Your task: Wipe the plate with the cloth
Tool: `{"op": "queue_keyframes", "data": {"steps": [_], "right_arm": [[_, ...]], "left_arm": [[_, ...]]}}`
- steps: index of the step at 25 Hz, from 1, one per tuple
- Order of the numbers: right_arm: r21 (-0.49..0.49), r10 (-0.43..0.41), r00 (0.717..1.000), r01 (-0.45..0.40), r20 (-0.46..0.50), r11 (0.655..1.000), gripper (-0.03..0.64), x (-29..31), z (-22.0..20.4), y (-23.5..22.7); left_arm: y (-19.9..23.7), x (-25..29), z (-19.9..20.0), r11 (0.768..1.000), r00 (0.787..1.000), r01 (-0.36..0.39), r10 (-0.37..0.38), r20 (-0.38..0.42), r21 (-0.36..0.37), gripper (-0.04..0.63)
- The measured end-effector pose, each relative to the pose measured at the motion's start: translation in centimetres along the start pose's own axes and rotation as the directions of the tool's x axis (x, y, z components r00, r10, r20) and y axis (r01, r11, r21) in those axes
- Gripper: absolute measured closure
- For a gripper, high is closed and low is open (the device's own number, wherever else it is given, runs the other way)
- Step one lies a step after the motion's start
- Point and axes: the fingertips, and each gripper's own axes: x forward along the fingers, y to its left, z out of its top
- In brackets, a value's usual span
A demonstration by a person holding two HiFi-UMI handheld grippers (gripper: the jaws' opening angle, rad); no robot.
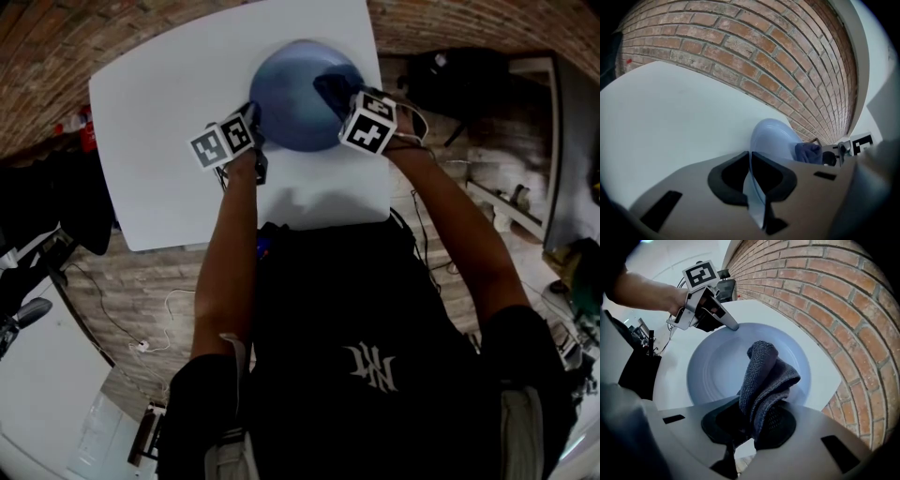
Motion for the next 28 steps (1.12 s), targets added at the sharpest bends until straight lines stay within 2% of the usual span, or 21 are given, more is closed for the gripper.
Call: {"op": "queue_keyframes", "data": {"steps": [7,12,17,21,23,28], "right_arm": [[-0.102,-0.091,0.994,0.084,-0.062,0.991,0.543,0.2,-0.1,-2.5],[-0.143,-0.146,0.987,0.135,-0.070,0.981,0.543,0.5,0.5,-4.5],[-0.144,-0.199,0.979,0.192,-0.039,0.971,0.543,0.6,1.0,-5.4],[-0.120,-0.195,0.981,0.192,-0.014,0.974,0.543,0.6,1.2,-5.3],[-0.104,-0.183,0.983,0.183,0.003,0.978,0.543,0.3,1.4,-5.1],[-0.056,-0.199,0.976,0.204,0.092,0.977,0.543,-1.6,3.2,-5.1]], "left_arm": [[0.0,0.1,-0.1,1.000,1.000,0.001,-0.001,-0.009,-0.006,0.572],[-0.1,0.0,-0.3,1.000,1.000,0.001,-0.001,-0.018,-0.007,0.569],[-0.1,0.1,-0.3,1.000,1.000,-0.001,0.001,-0.014,-0.008,0.566],[0.0,0.1,-0.2,1.000,1.000,0.014,-0.014,-0.004,-0.009,0.563],[-0.1,0.1,-0.3,1.000,1.000,0.020,-0.020,-0.015,0.010,0.558],[-0.9,-0.8,-0.4,0.991,0.998,0.039,-0.034,-0.044,0.126,0.520]]}}
